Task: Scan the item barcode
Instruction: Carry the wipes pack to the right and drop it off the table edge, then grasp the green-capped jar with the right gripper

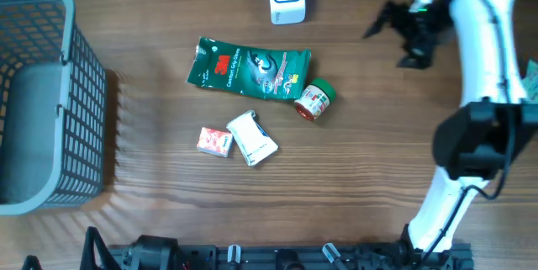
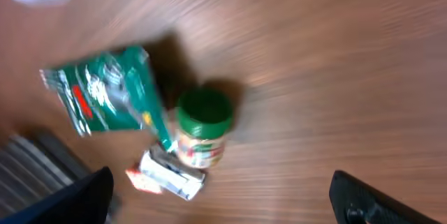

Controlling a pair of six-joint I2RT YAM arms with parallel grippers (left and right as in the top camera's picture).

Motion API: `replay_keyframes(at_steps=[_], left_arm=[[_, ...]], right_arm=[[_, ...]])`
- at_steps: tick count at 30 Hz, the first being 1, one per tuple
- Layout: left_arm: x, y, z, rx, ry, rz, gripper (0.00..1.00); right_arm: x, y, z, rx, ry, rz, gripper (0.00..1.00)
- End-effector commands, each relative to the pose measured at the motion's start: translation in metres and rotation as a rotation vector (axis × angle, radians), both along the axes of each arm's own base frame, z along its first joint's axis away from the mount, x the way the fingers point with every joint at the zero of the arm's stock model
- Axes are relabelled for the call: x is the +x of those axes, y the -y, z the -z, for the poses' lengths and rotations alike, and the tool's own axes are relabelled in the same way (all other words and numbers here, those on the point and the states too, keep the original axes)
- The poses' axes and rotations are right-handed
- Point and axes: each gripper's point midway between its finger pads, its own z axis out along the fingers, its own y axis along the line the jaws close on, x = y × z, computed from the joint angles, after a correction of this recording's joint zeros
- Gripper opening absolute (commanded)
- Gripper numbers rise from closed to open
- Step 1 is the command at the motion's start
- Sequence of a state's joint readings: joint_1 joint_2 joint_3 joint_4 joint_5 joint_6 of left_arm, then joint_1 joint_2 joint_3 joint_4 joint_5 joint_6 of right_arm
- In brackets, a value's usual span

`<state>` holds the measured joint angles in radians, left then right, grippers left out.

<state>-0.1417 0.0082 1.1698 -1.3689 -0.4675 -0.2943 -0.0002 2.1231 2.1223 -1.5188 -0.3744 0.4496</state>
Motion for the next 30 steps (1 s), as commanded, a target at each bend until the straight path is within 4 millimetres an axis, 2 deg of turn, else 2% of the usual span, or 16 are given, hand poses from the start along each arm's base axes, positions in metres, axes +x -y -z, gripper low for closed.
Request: replay_keyframes(at_steps=[1,4,6,10,14,19,24,28,30], left_arm=[[-0.001,-0.001,0.0,0.002,0.003,-0.013,1.0],[-0.001,-0.001,0.0,0.002,0.003,-0.013,1.0],[-0.001,-0.001,0.0,0.002,0.003,-0.013,1.0],[-0.001,-0.001,0.0,0.002,0.003,-0.013,1.0],[-0.001,-0.001,0.0,0.002,0.003,-0.013,1.0],[-0.001,-0.001,0.0,0.002,0.003,-0.013,1.0],[-0.001,-0.001,0.0,0.002,0.003,-0.013,1.0],[-0.001,-0.001,0.0,0.002,0.003,-0.013,1.0],[-0.001,-0.001,0.0,0.002,0.003,-0.013,1.0]], right_arm=[[-0.008,-0.031,0.017,-0.226,-0.036,-0.003,1.0],[-0.013,-0.06,0.031,-0.375,-0.031,0.059,1.0],[-0.02,-0.067,0.043,-0.404,-0.055,0.098,1.0],[-0.028,-0.068,0.08,-0.401,-0.1,0.115,1.0],[-0.021,-0.072,0.102,-0.379,-0.069,0.116,1.0],[-0.031,-0.07,0.142,-0.376,-0.085,0.132,0.99],[-0.024,-0.073,0.151,-0.358,-0.051,0.167,0.91],[-0.034,-0.069,0.16,-0.365,-0.109,0.315,0.94],[-0.038,-0.067,0.17,-0.366,-0.119,0.376,0.93]])
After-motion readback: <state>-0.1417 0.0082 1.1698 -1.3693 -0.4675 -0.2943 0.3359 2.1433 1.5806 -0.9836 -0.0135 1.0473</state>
